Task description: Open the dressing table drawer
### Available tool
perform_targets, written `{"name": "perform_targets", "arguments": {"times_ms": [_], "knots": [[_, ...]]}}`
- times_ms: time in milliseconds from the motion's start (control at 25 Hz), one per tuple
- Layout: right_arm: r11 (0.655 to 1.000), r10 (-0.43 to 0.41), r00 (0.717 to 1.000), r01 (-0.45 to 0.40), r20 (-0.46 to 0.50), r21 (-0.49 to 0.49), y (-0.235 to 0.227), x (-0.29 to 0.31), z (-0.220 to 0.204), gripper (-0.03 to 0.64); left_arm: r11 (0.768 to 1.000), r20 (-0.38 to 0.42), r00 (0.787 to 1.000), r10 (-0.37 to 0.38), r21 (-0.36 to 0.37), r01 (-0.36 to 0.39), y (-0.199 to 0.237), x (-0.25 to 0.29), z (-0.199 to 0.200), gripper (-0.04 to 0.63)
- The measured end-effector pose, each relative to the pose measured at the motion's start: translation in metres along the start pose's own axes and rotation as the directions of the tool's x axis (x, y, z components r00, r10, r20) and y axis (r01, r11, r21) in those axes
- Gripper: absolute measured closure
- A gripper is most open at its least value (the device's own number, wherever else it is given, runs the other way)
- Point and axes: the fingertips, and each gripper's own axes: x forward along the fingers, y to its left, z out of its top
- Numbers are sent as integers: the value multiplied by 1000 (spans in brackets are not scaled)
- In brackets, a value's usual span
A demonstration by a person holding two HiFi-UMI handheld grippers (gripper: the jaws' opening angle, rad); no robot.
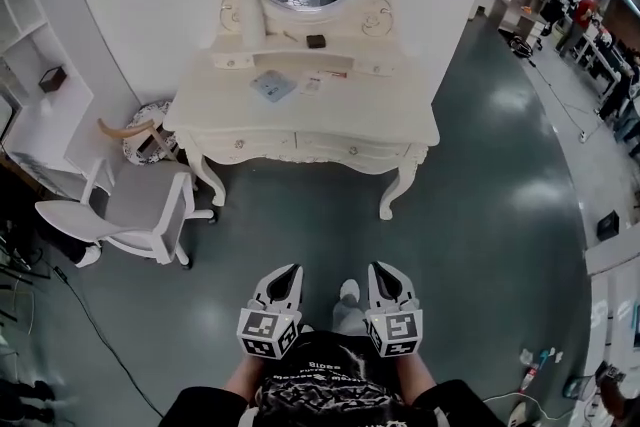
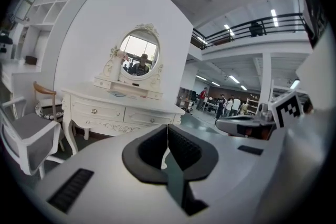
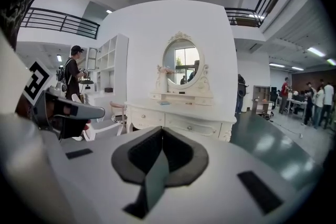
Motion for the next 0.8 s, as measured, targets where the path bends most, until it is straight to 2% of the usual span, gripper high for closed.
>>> {"name": "perform_targets", "arguments": {"times_ms": [80,240,800], "knots": [[1000,21,1000,-21,6,-18,-5,11,6,606,999,15,1000,23,-31,-22,6,10,7,578],[999,39,999,-39,1,-19,-24,32,13,605,998,29,998,58,-31,-57,12,32,19,578],[997,78,997,-78,-17,12,-105,104,29,605,996,-7,996,85,-33,-85,5,120,33,578]]}}
